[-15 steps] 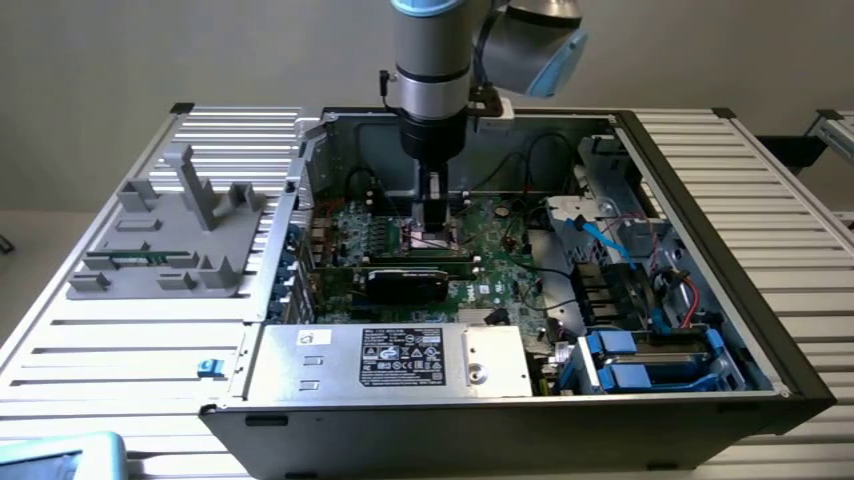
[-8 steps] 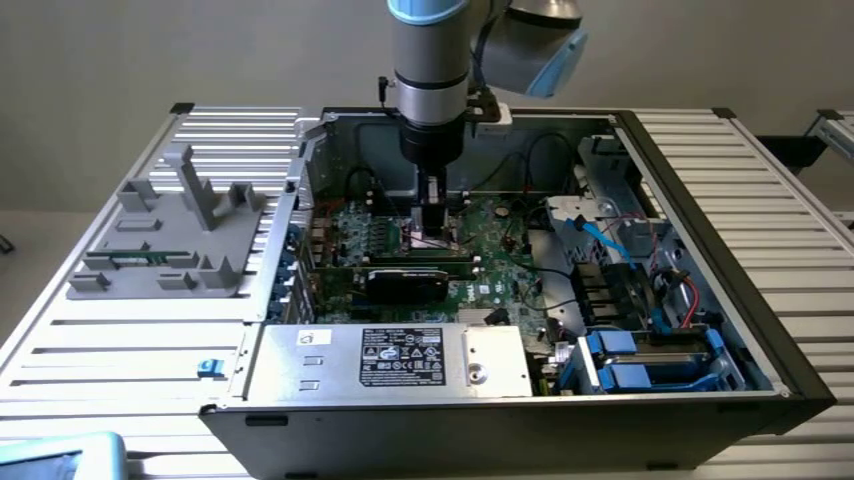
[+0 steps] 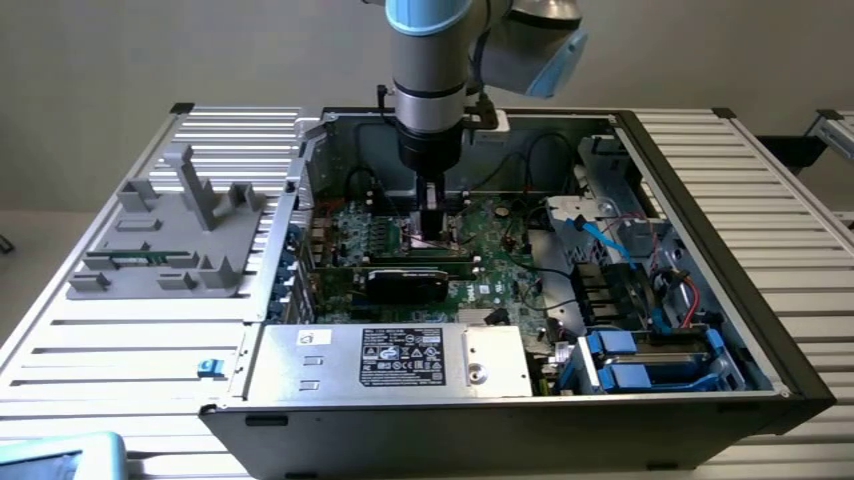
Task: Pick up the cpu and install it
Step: 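Place the cpu into insertion slot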
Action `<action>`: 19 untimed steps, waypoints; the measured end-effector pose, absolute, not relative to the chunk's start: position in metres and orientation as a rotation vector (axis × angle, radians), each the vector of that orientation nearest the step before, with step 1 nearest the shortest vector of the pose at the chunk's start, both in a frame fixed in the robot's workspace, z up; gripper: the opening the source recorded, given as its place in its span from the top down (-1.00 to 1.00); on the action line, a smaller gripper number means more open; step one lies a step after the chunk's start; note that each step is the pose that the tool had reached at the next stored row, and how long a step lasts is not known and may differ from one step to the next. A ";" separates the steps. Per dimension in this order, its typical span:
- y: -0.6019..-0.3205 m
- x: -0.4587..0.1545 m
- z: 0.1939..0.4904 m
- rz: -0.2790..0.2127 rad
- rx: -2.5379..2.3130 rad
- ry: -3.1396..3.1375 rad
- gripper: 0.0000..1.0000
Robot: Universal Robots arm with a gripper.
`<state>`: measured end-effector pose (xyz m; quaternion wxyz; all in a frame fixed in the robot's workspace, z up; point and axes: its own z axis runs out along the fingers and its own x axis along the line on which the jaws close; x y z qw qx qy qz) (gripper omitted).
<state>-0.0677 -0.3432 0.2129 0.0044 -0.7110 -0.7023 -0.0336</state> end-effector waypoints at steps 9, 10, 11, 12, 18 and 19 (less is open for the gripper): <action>-0.343 -0.070 0.208 -0.105 -2.227 -2.200 -0.11; -0.343 -0.070 0.208 -0.104 -2.227 -2.200 -0.11; -0.343 -0.070 0.207 -0.104 -2.227 -2.200 -0.11; -0.343 -0.070 0.207 -0.105 -2.228 -2.200 -0.11; -0.342 -0.071 0.207 -0.091 -2.237 -2.210 -0.11; -0.342 -0.071 0.207 -0.091 -2.238 -2.211 -0.11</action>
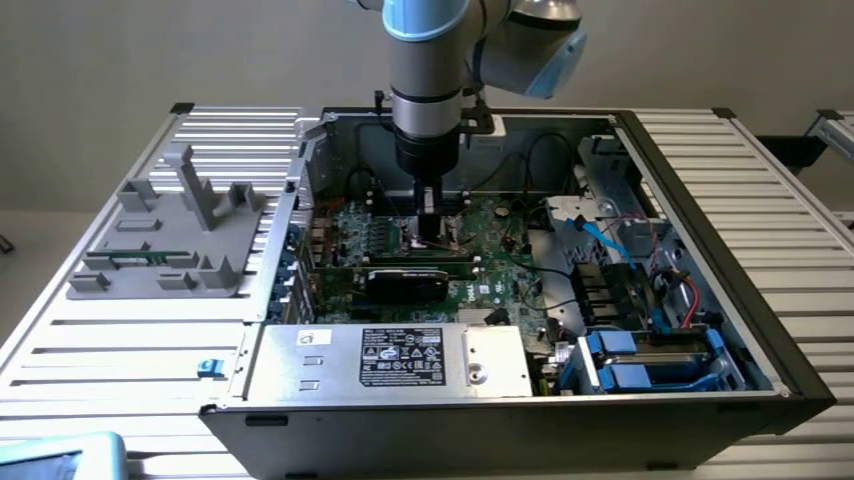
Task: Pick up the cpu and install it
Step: 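Place the cpu into insertion slot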
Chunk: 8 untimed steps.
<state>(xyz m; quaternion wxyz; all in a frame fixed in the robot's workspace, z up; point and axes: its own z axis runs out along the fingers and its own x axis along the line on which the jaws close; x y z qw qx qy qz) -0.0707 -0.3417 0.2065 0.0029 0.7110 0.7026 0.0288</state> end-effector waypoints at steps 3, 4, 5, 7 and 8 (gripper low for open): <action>-0.342 -0.071 0.206 0.093 2.228 2.202 -0.11; -0.342 -0.071 0.206 0.093 2.228 2.202 -0.11; -0.342 -0.071 0.207 0.093 2.228 2.202 -0.11; -0.342 -0.071 0.206 0.093 2.228 2.202 -0.11; -0.342 -0.071 0.206 0.093 2.228 2.202 -0.11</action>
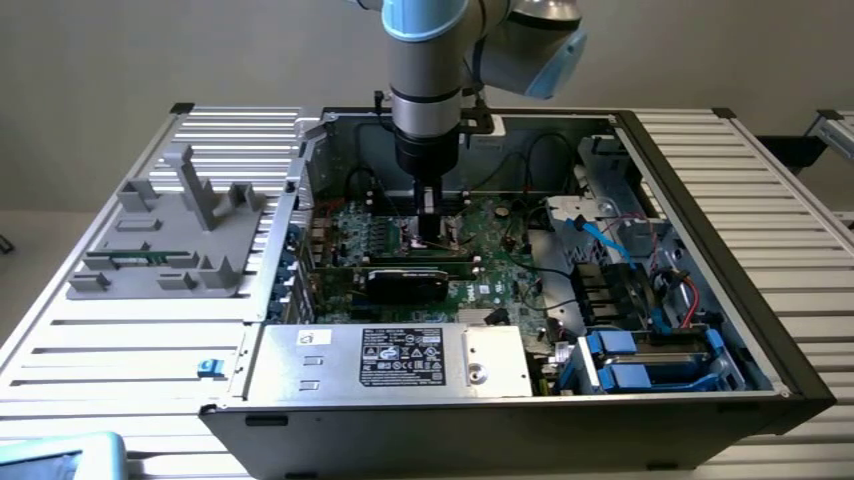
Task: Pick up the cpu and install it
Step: 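Place the cpu into insertion slot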
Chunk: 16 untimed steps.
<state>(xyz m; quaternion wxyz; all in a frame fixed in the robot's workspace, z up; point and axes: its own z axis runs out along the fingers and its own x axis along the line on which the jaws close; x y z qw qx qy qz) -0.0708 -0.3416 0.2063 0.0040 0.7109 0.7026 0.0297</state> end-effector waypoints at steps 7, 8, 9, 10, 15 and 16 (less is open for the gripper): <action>-0.342 -0.071 0.203 0.094 2.228 2.202 -0.11; -0.342 -0.071 0.203 0.094 2.228 2.202 -0.11; -0.342 -0.071 0.203 0.094 2.228 2.202 -0.11; -0.342 -0.071 0.202 0.094 2.228 2.202 -0.11; -0.342 -0.070 0.201 0.096 2.229 2.203 -0.11; -0.342 -0.070 0.201 0.097 2.229 2.203 -0.11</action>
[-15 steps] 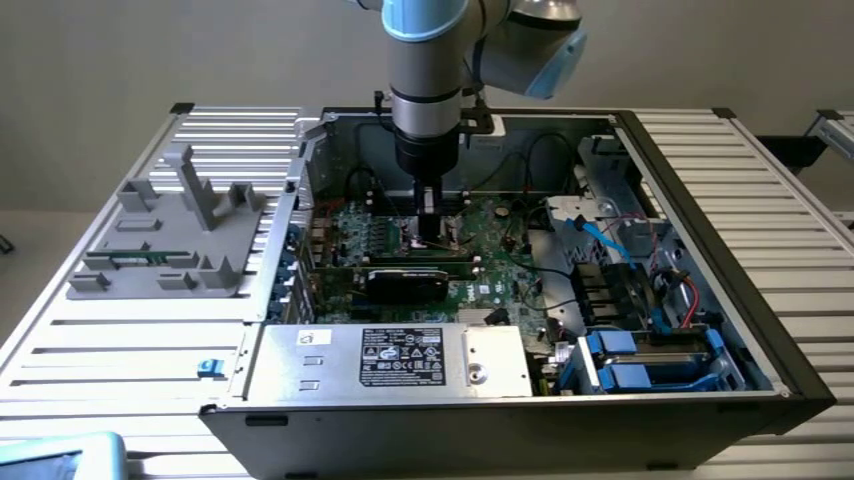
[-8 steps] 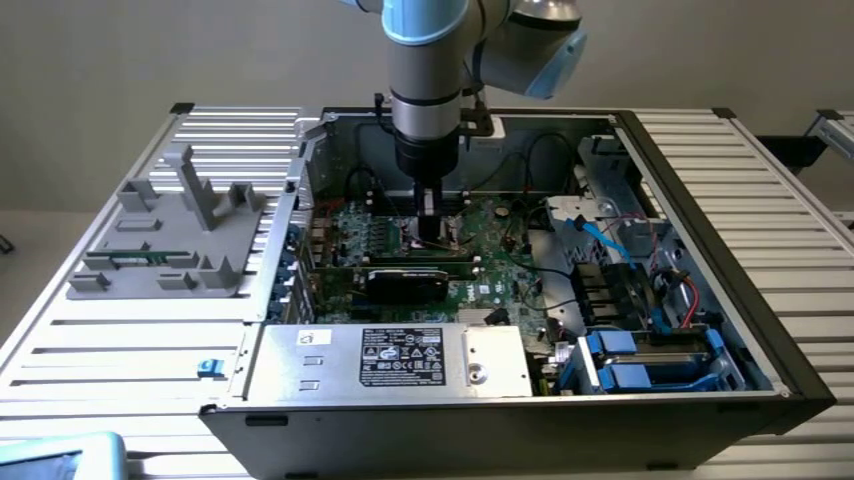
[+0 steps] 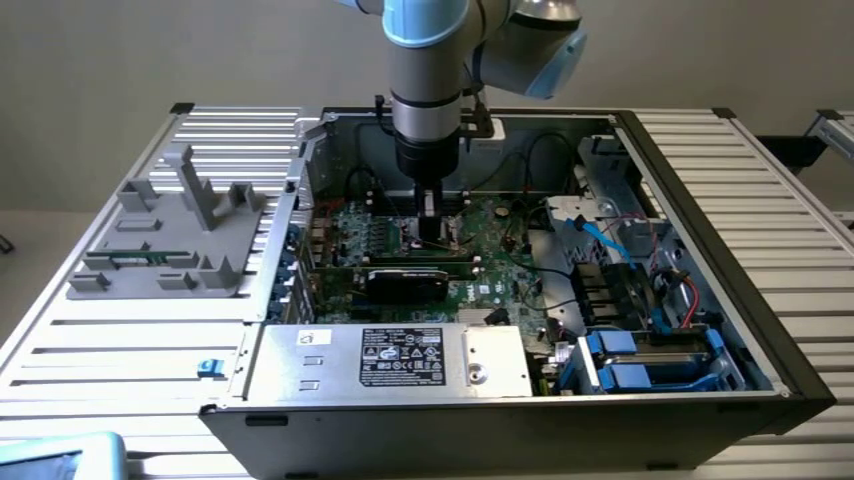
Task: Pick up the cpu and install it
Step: 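Place the cpu into insertion slot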
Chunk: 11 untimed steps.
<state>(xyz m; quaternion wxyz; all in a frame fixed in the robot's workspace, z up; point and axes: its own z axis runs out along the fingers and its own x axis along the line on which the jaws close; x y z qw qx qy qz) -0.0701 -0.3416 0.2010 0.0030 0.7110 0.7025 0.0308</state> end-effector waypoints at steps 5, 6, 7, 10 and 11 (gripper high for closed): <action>-0.342 -0.070 0.200 0.099 2.230 2.203 -0.11; -0.342 -0.070 0.200 0.099 2.230 2.204 -0.11; -0.343 -0.070 0.200 0.100 2.230 2.204 -0.11; -0.343 -0.070 0.200 0.100 2.231 2.204 -0.11; -0.343 -0.070 0.200 0.100 2.231 2.204 -0.11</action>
